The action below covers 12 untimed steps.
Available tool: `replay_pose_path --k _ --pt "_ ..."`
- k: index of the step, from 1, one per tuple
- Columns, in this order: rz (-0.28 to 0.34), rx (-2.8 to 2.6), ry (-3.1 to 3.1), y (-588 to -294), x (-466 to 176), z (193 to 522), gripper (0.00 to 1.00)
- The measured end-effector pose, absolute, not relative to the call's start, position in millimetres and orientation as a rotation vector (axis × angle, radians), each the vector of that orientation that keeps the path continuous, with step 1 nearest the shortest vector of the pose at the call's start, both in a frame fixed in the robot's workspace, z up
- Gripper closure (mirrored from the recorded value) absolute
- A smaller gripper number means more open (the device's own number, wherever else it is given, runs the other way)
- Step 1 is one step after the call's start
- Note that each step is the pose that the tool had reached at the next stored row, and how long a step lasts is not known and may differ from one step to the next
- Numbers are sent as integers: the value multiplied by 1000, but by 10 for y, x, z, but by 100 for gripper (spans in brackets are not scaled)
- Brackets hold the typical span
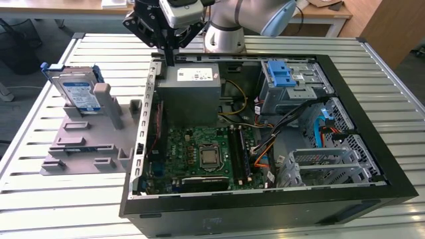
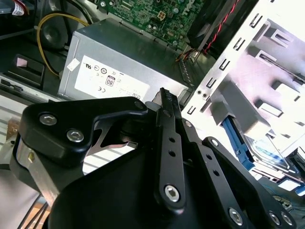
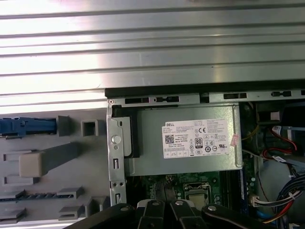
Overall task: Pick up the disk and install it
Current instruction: 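Reach for the disk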
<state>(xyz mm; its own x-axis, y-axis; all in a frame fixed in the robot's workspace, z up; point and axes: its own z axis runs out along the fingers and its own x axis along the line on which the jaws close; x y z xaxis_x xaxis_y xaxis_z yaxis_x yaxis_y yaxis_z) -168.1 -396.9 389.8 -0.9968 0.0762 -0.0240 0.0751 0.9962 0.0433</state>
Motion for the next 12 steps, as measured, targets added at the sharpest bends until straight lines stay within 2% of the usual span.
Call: replay_pose_path --k 12 --pt "62 118 3113 -3962 -1684 3898 89"
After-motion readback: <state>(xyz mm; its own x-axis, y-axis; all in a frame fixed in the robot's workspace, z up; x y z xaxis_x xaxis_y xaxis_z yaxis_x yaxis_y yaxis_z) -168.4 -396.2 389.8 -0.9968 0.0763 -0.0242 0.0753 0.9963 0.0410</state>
